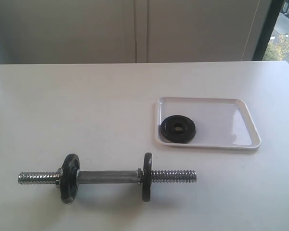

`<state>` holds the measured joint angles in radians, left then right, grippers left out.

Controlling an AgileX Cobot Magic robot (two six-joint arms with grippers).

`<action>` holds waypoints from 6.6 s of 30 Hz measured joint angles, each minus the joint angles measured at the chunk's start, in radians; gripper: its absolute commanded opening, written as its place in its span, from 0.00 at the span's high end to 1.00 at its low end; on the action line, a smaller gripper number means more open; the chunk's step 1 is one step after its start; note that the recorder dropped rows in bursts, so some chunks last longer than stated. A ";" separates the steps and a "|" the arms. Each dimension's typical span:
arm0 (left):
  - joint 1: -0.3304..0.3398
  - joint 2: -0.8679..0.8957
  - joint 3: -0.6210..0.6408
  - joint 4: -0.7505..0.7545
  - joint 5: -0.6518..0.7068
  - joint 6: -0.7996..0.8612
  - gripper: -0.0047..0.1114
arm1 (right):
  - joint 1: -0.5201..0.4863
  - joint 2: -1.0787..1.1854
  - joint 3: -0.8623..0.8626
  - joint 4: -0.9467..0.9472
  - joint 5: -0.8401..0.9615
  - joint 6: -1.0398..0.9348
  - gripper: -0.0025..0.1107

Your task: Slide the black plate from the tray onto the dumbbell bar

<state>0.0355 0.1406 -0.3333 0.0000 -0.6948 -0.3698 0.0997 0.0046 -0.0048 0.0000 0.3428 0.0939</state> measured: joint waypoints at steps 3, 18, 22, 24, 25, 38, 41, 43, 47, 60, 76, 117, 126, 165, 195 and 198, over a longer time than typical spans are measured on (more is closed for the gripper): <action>0.000 0.067 -0.053 0.035 0.134 0.011 0.96 | 0.000 0.000 0.000 0.000 0.000 0.000 0.98; -0.052 0.295 -0.117 0.307 0.931 0.169 0.96 | 0.000 0.000 0.000 0.000 0.000 0.000 0.98; -0.104 0.362 -0.180 0.259 1.031 0.205 0.96 | 0.000 0.000 0.000 0.000 0.000 0.000 0.98; -0.134 0.408 -0.222 0.176 1.099 0.291 0.96 | 0.000 0.000 0.000 0.000 0.000 0.000 0.98; -0.150 0.430 -0.241 0.131 1.137 0.340 0.96 | 0.000 0.000 0.000 0.000 0.000 0.000 0.98; -0.211 0.803 -0.533 -0.642 1.624 1.123 0.96 | 0.000 0.000 0.000 0.000 0.000 0.000 0.98; -0.236 0.866 -0.594 -0.646 1.656 1.145 0.96 | 0.000 0.000 0.000 0.000 0.000 0.000 0.98; -0.266 0.906 -0.637 -0.632 1.665 1.149 0.96 | 0.000 0.000 0.000 0.000 0.000 0.000 0.98; -0.354 0.981 -0.710 -0.550 1.667 1.153 0.96 | 0.000 0.000 0.000 0.000 0.000 0.000 0.98; -0.821 1.296 -0.839 -0.249 1.520 1.149 0.96 | 0.000 0.000 0.000 0.000 0.000 0.000 0.98; -0.824 1.563 -0.942 -0.163 1.487 1.223 0.37 | 0.000 0.000 0.000 0.000 0.000 0.000 0.98; -0.824 1.764 -0.921 -0.088 1.279 1.168 0.18 | 0.004 0.000 0.000 0.000 0.000 0.000 0.98; -0.824 1.764 -0.921 -0.088 1.278 1.168 0.18 | 0.004 0.000 0.000 0.000 0.000 0.000 0.98; -0.824 1.764 -0.921 -0.087 1.334 1.156 0.94 | 0.004 0.000 0.000 0.000 0.000 0.000 0.98; -0.803 1.726 -0.896 -0.089 1.305 1.037 0.96 | 0.004 0.000 0.000 0.000 0.000 0.011 0.98; -0.803 1.712 -0.895 -0.089 1.299 1.037 0.96 | 0.004 0.000 0.000 0.000 0.000 0.011 0.98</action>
<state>-0.7677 1.8526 -1.2285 -0.0887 0.6046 0.6668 0.1042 0.0046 -0.0048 0.0000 0.3428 0.1050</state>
